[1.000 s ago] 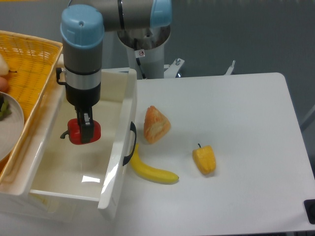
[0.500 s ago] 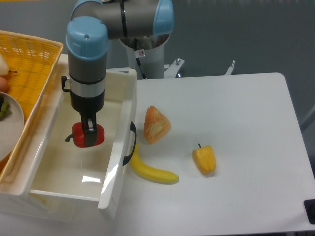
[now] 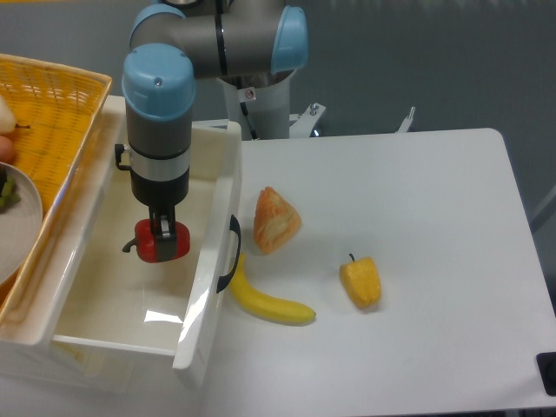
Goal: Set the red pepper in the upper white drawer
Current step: 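Lower the red pepper into the drawer and open the gripper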
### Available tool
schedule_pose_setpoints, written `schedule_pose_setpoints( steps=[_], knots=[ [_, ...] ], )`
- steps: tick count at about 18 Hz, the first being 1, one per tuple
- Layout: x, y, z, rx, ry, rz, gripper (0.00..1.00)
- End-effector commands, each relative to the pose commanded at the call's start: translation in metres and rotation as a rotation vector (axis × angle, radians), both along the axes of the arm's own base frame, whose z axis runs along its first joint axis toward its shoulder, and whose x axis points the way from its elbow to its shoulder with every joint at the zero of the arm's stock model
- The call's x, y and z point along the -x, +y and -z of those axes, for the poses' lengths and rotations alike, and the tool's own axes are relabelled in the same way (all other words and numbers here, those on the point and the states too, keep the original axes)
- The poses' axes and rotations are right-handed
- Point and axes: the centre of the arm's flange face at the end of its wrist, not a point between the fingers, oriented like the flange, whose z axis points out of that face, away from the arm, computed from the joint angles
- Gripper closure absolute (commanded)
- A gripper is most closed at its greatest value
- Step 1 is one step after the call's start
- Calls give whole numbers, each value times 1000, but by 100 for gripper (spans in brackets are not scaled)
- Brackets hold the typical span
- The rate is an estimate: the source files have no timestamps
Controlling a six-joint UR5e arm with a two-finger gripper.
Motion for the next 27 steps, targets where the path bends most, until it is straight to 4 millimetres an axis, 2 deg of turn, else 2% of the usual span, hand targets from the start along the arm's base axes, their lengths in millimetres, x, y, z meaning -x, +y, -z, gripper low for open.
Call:
schedule_pose_setpoints(
  steps=[4, 13, 17, 23, 27],
  knots=[
    [1, 2, 6, 10, -4, 3, 68],
    [-5, -1, 26, 38, -16, 49, 40],
    [-6, -3, 21, 28, -11, 51, 35],
    [-5, 0, 9, 6, 2, 48, 13],
    [-5, 0, 2, -8, 8, 46, 8]
  ],
)
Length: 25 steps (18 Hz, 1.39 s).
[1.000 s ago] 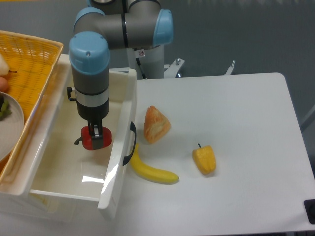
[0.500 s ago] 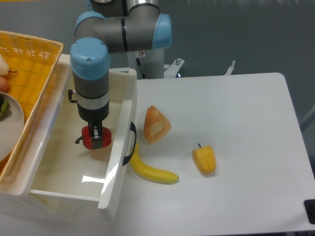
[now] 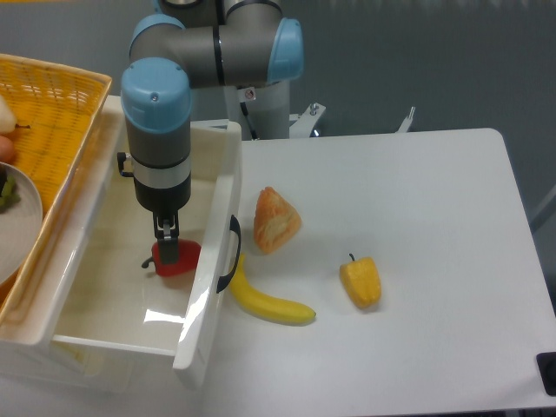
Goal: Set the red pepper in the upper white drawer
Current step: 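Lower the red pepper into the drawer and open the gripper, then raise the open gripper out of the drawer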
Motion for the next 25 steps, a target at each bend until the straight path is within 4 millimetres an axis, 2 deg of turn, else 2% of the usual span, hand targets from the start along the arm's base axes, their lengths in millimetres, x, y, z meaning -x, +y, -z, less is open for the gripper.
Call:
schedule_pose_setpoints(
  steps=[4, 10, 14, 19, 22, 25],
  knots=[
    [3, 3, -24, -37, 21, -10, 7],
    [11, -3, -66, -105, 53, -57, 7],
    [19, -9, -86, -157, 72, -119, 7],
    [47, -21, -102, -184, 49, -290, 7],
    [72, -38, -120, -214, 42, -417, 7],
    [95, -50, -120, -223, 19, -542, 4]
  ],
)
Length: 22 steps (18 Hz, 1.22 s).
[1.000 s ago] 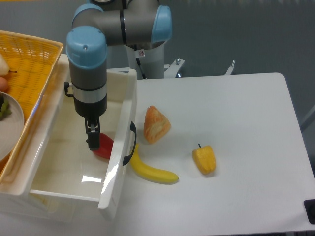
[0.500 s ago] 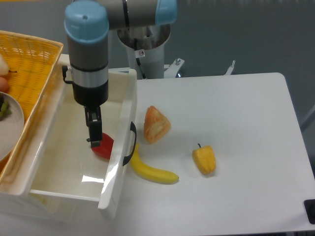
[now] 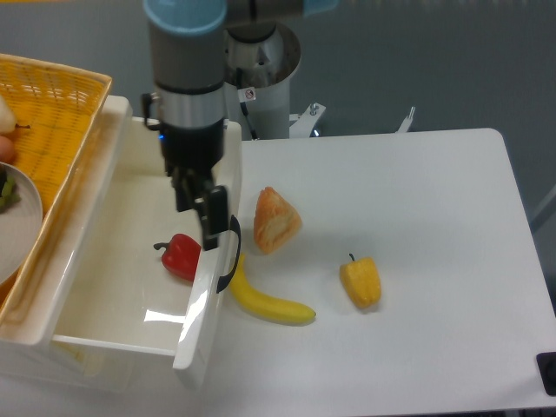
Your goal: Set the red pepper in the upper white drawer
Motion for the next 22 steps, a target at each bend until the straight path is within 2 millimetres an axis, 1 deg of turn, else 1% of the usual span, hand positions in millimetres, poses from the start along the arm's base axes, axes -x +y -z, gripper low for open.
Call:
schedule_pose_setpoints(
  steps=[2, 6, 13, 15, 16, 17, 19, 22],
  knots=[
    [18, -10, 7, 4, -25, -67, 1],
    [51, -28, 22, 23, -49, -130, 0],
    [122, -75, 73, 77, -124, -244, 0],
    [136, -86, 87, 93, -140, -273, 0],
    [141, -86, 97, 107, -153, -280, 0],
    [152, -86, 126, 132, -191, -299, 0],
    [166, -88, 147, 172, -199, -317, 0],
    [199, -107, 178, 239, -207, -367, 0]
  ],
)
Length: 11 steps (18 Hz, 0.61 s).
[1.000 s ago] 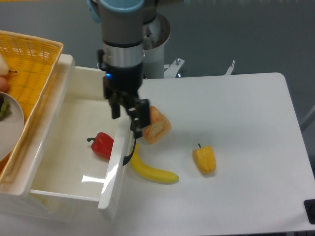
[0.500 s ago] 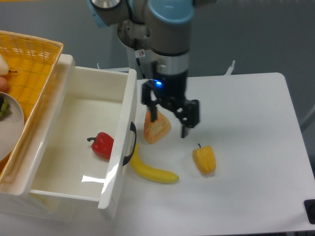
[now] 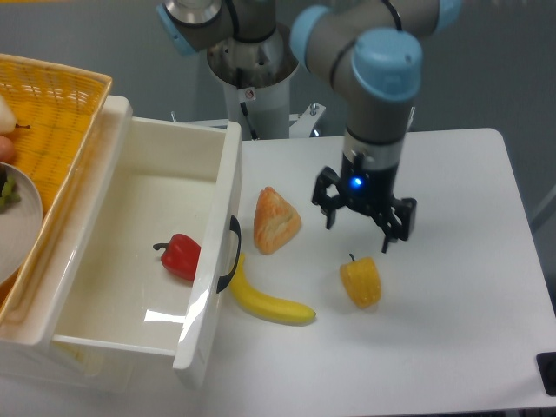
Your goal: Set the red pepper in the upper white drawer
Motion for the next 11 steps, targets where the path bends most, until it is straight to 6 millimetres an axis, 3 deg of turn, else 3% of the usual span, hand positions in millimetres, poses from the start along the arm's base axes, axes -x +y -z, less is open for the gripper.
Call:
schedule_pose_setpoints(
  steps=[3, 7, 11],
  knots=[
    [14, -2, 25, 23, -25, 34, 0],
    [29, 12, 59, 44, -52, 110, 0],
    [46, 20, 79, 55, -62, 141, 0]
  ],
)
